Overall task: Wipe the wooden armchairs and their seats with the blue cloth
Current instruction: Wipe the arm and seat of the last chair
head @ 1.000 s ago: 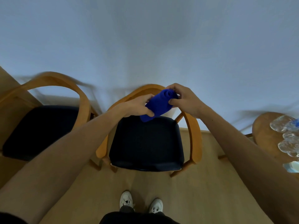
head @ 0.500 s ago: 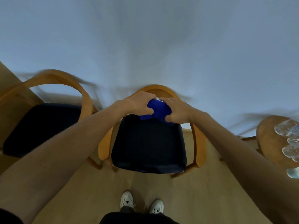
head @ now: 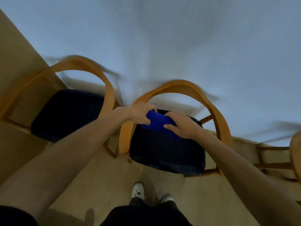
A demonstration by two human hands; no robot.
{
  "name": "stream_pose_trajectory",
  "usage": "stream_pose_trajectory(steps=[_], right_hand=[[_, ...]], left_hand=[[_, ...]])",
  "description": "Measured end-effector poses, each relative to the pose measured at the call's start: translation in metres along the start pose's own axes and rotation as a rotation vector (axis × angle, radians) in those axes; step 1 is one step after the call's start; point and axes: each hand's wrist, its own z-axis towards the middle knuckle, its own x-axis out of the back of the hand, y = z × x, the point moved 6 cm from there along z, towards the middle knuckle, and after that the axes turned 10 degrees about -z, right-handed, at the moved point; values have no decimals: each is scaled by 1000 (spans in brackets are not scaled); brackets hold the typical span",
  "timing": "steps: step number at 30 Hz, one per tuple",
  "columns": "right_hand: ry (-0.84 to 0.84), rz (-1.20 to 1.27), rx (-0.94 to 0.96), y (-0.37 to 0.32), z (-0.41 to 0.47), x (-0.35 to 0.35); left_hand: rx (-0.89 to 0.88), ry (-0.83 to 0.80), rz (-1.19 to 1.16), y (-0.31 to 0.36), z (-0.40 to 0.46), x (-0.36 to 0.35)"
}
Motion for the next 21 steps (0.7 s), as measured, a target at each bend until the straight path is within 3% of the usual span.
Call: stream_pose_trajectory(steps=[6, 12, 16, 19, 21], right_hand=[[-110, 100, -20, -43, 44, -77], [-93, 213, 25, -50, 95, -162], [-45, -19, 162, -57, 127, -219], [95, -154, 286, -58, 136, -234], [83, -173, 391, -61, 134, -244]], left_hand=[[308, 65, -232, -108, -27, -35], [672, 378, -509, -211, -37, -95], [846, 546, -650, -248, -21, -126], [882, 642, -644, -253, -7, -128], [876, 685, -645, -253, -5, -123]])
